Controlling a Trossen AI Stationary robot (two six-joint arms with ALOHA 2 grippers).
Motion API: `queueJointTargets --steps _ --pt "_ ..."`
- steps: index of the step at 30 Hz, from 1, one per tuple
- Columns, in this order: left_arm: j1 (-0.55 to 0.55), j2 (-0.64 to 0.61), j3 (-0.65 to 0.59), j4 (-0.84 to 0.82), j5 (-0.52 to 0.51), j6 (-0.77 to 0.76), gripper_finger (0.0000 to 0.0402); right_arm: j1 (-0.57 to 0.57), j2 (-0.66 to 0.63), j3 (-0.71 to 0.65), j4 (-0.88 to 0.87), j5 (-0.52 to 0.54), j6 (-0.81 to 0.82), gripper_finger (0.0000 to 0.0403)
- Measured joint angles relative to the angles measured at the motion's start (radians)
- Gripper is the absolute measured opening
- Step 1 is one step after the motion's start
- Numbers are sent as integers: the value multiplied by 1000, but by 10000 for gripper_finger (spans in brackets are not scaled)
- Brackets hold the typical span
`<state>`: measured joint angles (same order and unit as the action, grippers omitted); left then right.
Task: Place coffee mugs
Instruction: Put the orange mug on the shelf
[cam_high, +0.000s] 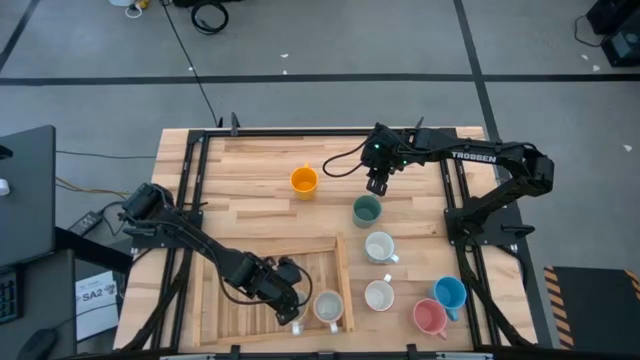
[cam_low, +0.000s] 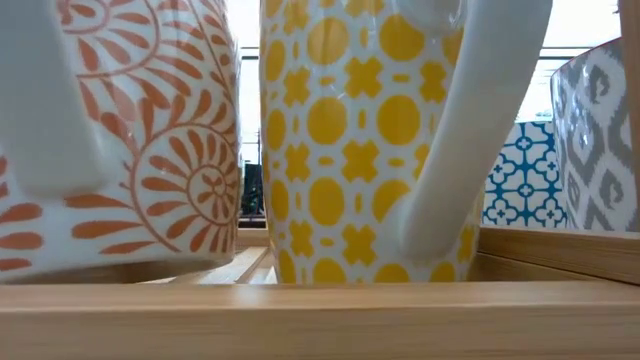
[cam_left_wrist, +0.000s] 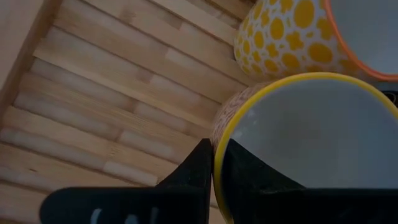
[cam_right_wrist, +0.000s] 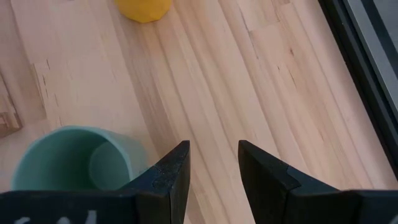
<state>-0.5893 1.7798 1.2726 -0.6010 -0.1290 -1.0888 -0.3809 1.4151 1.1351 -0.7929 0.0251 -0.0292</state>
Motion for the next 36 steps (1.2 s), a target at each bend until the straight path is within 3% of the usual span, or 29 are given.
queueJointTargets --steps 6,12,36 --pt "-5 3 63 -118 -2 3 34 0 0 0 0 0 0 142" --pt "-4 4 71 -112 -51 3 35 0 0 0 0 0 0 142" --pt "-4 4 72 -107 -54 64 37 0 0 0 12 0 0 142"
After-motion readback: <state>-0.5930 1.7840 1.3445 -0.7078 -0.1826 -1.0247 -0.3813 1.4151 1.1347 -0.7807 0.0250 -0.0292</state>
